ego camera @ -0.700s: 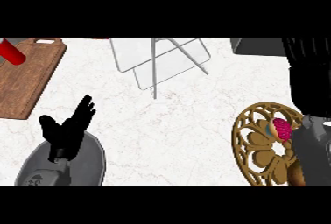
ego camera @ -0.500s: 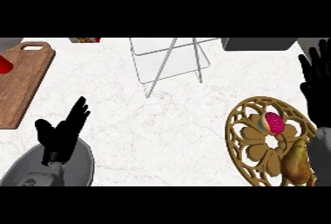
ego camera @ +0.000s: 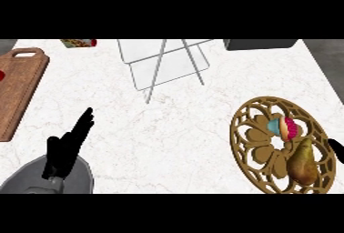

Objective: Pick the cupcake from the placemat and place it in the tiered shelf

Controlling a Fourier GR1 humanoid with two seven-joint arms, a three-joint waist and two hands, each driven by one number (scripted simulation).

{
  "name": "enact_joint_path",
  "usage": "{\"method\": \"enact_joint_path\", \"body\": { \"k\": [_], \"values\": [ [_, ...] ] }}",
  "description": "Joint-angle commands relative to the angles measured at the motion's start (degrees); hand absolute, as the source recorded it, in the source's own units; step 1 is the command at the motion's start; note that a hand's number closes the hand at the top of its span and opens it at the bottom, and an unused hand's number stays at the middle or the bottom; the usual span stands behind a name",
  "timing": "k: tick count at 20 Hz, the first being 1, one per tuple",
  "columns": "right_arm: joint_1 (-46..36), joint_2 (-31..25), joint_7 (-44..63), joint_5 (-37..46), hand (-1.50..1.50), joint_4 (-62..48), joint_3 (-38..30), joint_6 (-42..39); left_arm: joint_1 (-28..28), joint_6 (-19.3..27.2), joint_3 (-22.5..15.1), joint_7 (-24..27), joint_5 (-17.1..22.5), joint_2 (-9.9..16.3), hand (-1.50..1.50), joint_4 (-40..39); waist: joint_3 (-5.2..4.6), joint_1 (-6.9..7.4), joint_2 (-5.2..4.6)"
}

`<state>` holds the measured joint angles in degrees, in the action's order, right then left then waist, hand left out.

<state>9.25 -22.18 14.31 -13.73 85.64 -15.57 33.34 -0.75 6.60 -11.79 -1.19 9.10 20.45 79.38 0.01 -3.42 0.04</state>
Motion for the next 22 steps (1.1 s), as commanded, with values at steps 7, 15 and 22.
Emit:
{"method": "enact_joint_path", "body": {
  "k": [7, 15, 22],
  "values": [
    [8.09, -6.98, 14.25, 0.34, -1.5, 23.41, 1.79, -5.64, -1.62, -2.07, -0.88, -3.62, -2.31, -0.57, 0.0, 0.76, -0.11, 3.01, 0.12],
    [6.57, -27.23, 36.84, 7.18, -1.5, 20.9, 10.78, -17.3, -2.03, -2.2, -2.97, -1.1, -3.82, -2.6, 0.0, -0.38, -0.47, 5.53, -0.85],
    [-7.08, -36.43, 59.53, 11.57, -1.5, 18.27, 19.11, -22.88, -3.53, -1.93, -3.94, -0.85, -5.64, -3.77, 0.0, -1.9, -0.21, 7.21, -0.9]
  ]
}}
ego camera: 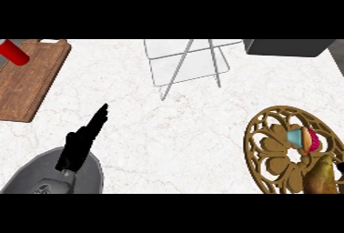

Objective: Pick the cupcake from the placemat and place it in the tiered shelf

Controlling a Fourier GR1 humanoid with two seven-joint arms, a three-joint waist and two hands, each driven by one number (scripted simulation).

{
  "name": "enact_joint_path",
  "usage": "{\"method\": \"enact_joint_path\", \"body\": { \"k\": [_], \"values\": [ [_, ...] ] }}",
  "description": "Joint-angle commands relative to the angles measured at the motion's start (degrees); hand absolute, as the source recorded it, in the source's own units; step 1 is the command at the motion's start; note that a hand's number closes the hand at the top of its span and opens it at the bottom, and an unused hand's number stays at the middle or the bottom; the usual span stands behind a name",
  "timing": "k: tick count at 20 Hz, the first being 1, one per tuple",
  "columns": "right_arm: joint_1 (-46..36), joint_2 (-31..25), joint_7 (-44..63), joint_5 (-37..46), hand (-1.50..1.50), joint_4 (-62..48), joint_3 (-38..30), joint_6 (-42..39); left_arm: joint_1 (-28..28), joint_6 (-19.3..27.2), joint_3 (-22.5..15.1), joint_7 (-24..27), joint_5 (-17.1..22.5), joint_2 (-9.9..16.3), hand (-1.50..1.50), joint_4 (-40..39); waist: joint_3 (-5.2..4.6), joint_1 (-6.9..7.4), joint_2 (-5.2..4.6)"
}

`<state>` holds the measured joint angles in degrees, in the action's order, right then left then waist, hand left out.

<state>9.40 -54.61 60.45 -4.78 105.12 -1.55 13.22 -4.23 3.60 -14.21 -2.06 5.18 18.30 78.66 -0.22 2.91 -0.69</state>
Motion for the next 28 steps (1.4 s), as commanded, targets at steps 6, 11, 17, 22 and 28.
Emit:
{"method": "enact_joint_path", "body": {
  "k": [6, 11, 17, 22, 28],
  "values": [
    [-22.91, 1.64, 17.78, -0.05, -1.5, -10.27, 11.79, -6.83, -1.48, -2.19, 1.07, -0.16, 0.31, 0.04, 0.0, -2.73, 0.1, 0.72, -0.1],
    [-28.78, 7.56, 22.24, 0.62, -1.5, -15.26, 16.49, -5.79, -1.45, -0.19, 0.75, -2.06, -0.26, -1.89, 0.0, -1.12, 0.09, -0.13, 0.16],
    [-31.84, 9.68, 23.83, 1.32, -1.5, -20.72, 19.44, -6.59, 1.1, -0.35, 0.94, -1.94, -0.64, -1.45, 0.0, 0.02, 0.12, -1.21, 0.56],
    [-34.29, 11.1, 24.74, 4.09, -1.5, -24.83, 22.24, -6.74, 1.38, -0.6, 0.55, -1.87, -1.6, -1.37, 0.0, 0.39, 0.1, -1.64, 0.57],
    [-34.68, 12.54, 24.36, 5.72, -1.5, -26.39, 23.98, -7.7, -0.37, -0.13, 3.08, -3.35, -0.67, -1.58, 0.0, -0.18, 0.13, -2.55, 0.68]
  ]
}}
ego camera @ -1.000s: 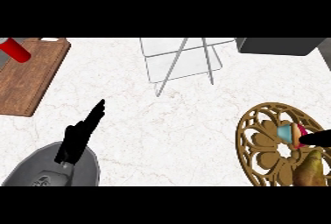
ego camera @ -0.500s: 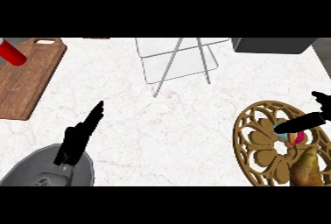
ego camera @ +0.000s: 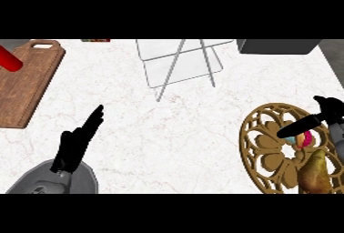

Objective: Pick the cupcake from the placemat and place it in the tiered shelf

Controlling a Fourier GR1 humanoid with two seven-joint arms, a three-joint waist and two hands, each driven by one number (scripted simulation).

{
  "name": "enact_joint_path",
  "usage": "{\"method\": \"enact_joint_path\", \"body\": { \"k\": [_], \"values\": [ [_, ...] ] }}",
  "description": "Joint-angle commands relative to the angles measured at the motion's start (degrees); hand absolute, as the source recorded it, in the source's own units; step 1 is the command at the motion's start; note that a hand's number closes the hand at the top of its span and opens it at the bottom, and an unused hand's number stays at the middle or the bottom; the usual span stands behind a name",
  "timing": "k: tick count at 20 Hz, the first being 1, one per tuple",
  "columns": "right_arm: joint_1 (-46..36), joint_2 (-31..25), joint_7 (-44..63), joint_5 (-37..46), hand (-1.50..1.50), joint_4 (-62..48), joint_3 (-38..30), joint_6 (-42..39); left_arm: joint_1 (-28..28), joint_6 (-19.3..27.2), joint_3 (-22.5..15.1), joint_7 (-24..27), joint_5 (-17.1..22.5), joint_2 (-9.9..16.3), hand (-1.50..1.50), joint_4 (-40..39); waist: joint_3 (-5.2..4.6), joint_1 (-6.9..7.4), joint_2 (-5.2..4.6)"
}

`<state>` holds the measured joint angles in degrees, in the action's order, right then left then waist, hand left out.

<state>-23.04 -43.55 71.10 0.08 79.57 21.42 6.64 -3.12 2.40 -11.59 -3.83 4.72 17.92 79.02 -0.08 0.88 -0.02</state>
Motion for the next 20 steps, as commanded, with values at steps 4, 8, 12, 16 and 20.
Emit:
{"method": "enact_joint_path", "body": {
  "k": [4, 8, 12, 16, 20],
  "values": [
    [-2.77, 3.06, 13.28, 1.1, -1.5, -2.76, 0.91, -1.33, 0.45, -0.87, 0.57, 1.23, -0.22, -0.69, 0.0, -1.77, 0.0, -0.53, 0.01],
    [-1.22, 4.31, 10.68, 2.25, -1.5, -4.68, 1.58, -0.9, 0.58, 0.0, 0.1, 1.65, -1.41, -1.92, 0.0, -2.19, 0.01, -0.87, -0.02],
    [-2.35, 5.29, 11.59, 3.52, -1.5, -5.13, 1.54, -1.06, 1.92, 1.0, 0.07, 1.92, -2.41, -2.59, 0.0, -1.0, 0.02, -0.61, 0.06],
    [-2.01, 6.5, 8.17, 3.86, -1.5, -9.42, 1.0, -3.16, -0.53, 0.02, 0.4, -2.71, -2.03, -2.1, 0.0, 1.07, 0.07, -0.54, 0.03],
    [-1.17, 10.09, 7.83, 6.7, -1.5, -10.38, 2.06, -0.75, 0.28, 0.05, 0.86, 0.37, -3.02, -2.65, 0.0, -0.62, 0.06, -0.43, 0.01]
  ]
}}
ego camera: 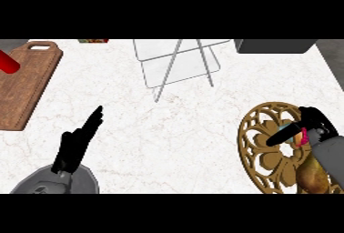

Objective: Pick the cupcake from the placemat and place it in the tiered shelf

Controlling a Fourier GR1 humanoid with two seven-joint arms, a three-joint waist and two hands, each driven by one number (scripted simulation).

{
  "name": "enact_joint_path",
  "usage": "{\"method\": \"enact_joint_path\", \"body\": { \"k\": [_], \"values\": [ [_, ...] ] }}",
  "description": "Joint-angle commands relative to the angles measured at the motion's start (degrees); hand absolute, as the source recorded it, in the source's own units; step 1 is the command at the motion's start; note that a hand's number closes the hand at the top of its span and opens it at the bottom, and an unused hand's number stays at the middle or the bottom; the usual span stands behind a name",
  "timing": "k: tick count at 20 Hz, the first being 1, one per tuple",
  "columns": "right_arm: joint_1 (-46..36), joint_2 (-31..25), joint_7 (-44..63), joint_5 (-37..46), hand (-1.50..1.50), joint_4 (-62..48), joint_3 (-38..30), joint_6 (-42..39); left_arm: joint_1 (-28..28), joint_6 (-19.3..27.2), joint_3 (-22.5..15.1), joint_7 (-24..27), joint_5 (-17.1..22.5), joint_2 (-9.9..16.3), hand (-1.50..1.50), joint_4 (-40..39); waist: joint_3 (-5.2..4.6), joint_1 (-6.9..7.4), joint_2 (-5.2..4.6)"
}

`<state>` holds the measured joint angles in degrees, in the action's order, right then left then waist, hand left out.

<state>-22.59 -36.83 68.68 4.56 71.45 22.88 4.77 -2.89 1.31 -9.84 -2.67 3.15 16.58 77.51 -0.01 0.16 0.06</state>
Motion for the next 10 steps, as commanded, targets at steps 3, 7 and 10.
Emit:
{"method": "enact_joint_path", "body": {
  "k": [3, 7, 10],
  "values": [
    [-2.07, 4.37, 7.28, 2.02, 1.5, -5.41, -1.45, -0.27, -0.38, -0.91, 0.95, -1.23, -0.12, -0.15, 0.0, 0.71, 0.0, 0.22, -0.11],
    [-1.79, 7.17, -0.28, 5.88, 1.5, -7.43, -2.97, -0.69, -0.18, -1.99, 2.38, 2.32, -0.98, -1.05, 0.0, -2.64, 0.01, 0.1, -0.12],
    [-1.34, 7.71, -0.62, 7.95, 1.5, -7.02, -3.79, -0.1, 3.8, -0.92, 0.61, -0.73, -2.3, -1.18, 0.0, 3.84, 0.02, 0.3, -0.06]
  ]
}}
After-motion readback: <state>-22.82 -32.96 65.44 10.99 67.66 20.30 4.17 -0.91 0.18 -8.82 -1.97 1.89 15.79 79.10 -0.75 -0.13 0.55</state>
